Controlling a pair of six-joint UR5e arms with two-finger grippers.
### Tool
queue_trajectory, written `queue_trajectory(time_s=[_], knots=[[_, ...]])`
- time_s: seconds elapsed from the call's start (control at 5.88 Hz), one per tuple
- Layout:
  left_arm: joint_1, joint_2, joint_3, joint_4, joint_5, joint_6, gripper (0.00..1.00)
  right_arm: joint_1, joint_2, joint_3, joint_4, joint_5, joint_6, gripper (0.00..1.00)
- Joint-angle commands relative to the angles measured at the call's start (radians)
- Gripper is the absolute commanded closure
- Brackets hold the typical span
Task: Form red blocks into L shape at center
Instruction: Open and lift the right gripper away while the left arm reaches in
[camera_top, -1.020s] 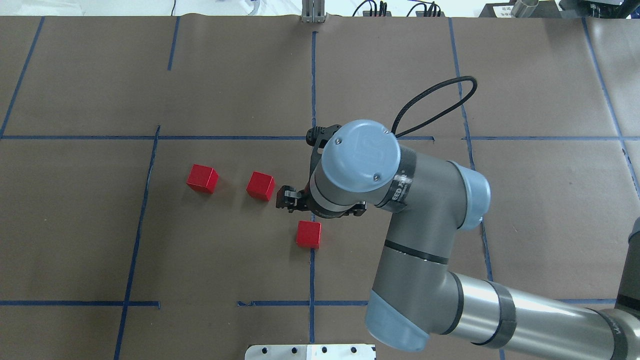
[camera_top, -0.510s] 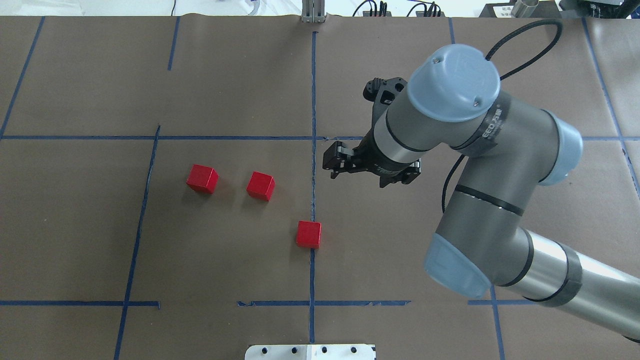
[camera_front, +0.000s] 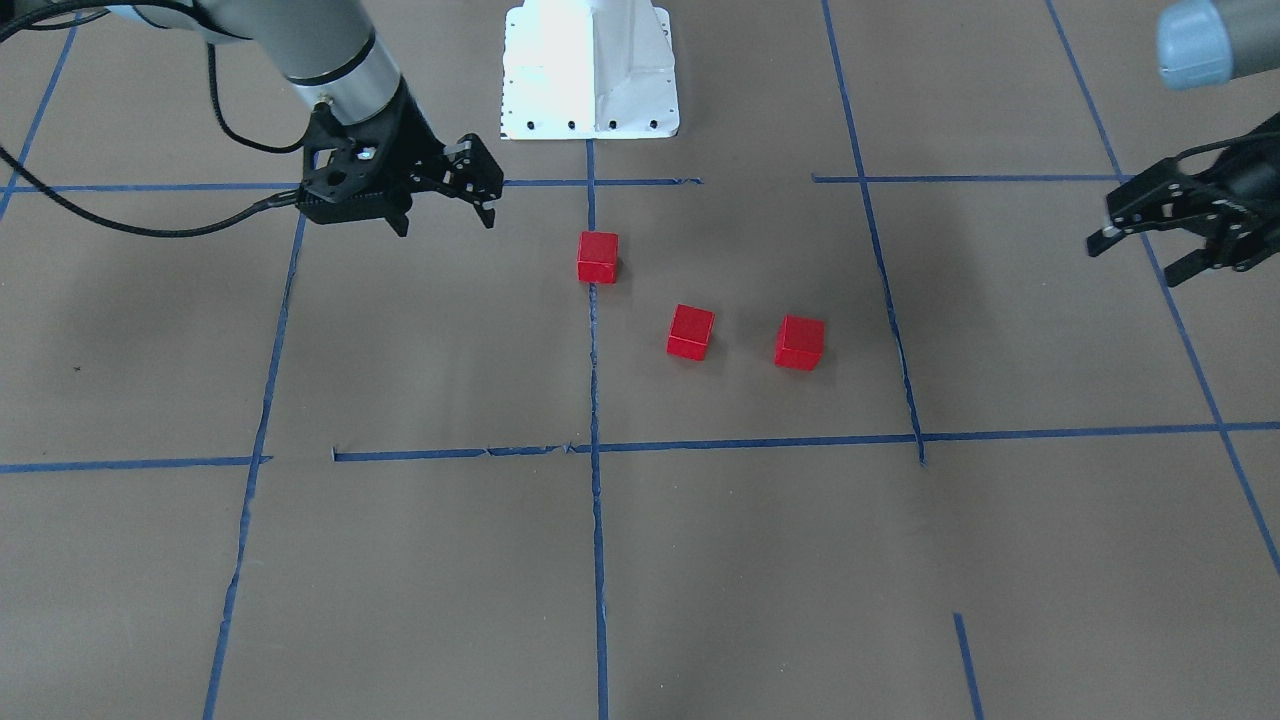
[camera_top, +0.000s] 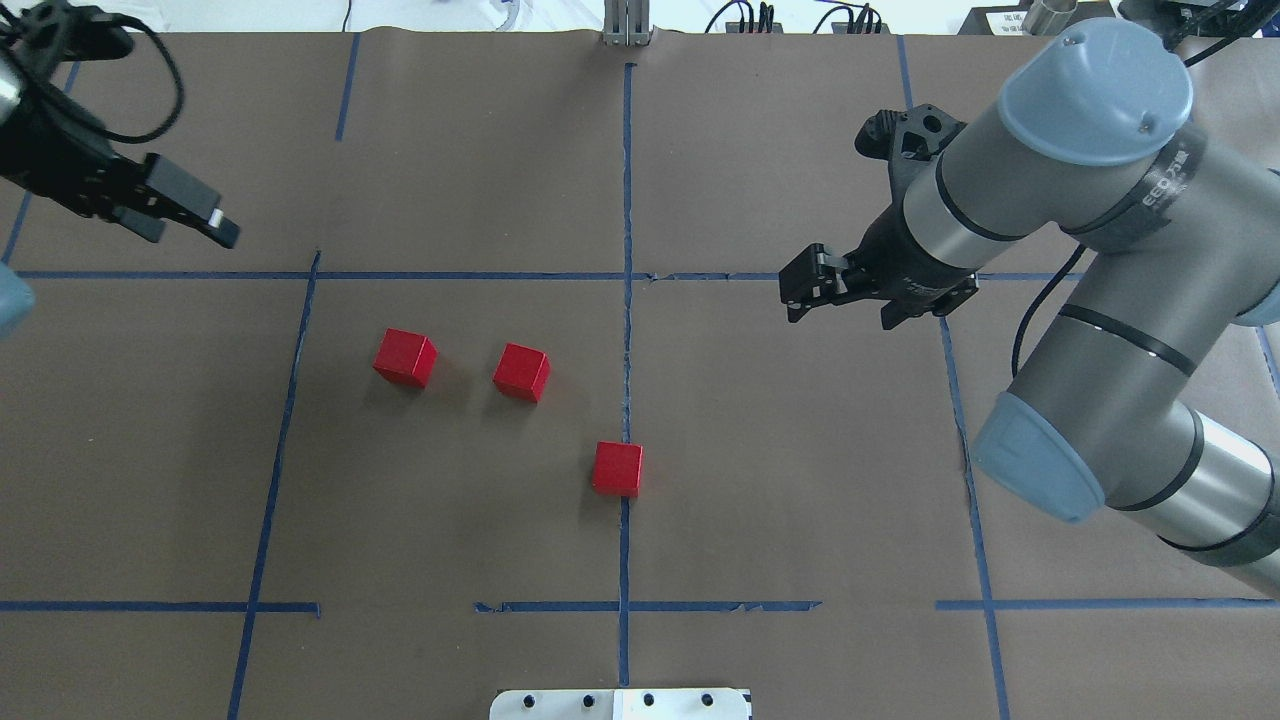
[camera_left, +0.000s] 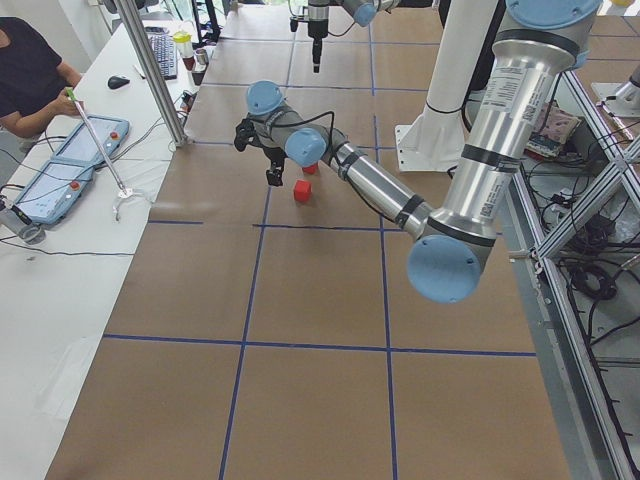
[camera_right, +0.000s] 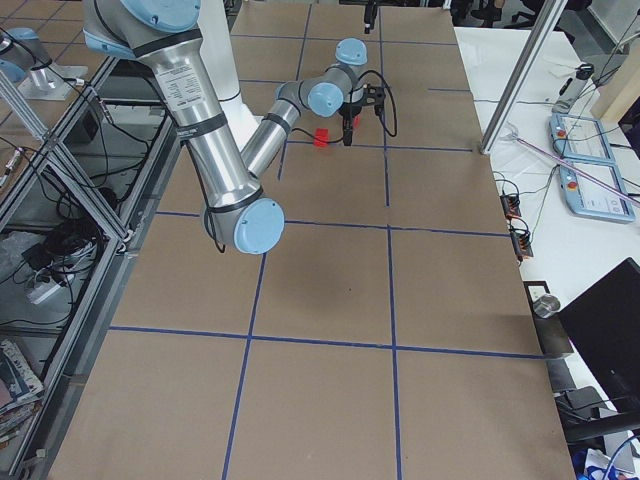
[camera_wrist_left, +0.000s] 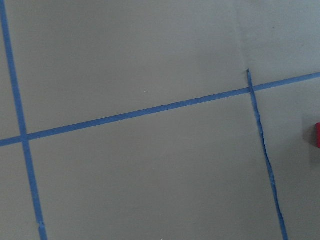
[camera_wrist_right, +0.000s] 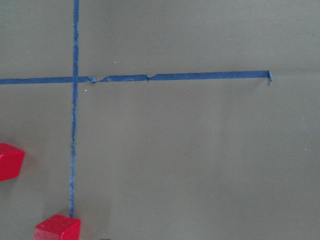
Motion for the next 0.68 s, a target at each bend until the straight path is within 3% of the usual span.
queue_trajectory(time_s=[0.0, 0.34, 0.51], knots=[[0.235, -0.19, 0.078, -0.002, 0.202, -0.167, 0.0, 0.053, -0.079, 0.013, 0.003, 0.036, -0.108, 0.0], [0.408, -0.25, 0.164, -0.001, 0.466, -0.171, 0.0, 0.059, -0.105, 0.022, 0.003, 0.038, -0.15, 0.0], [0.426, -0.254, 0.202, -0.005, 0.508, -0.17, 0.0, 0.059, -0.109, 0.029, 0.003, 0.04, -0.148, 0.0]])
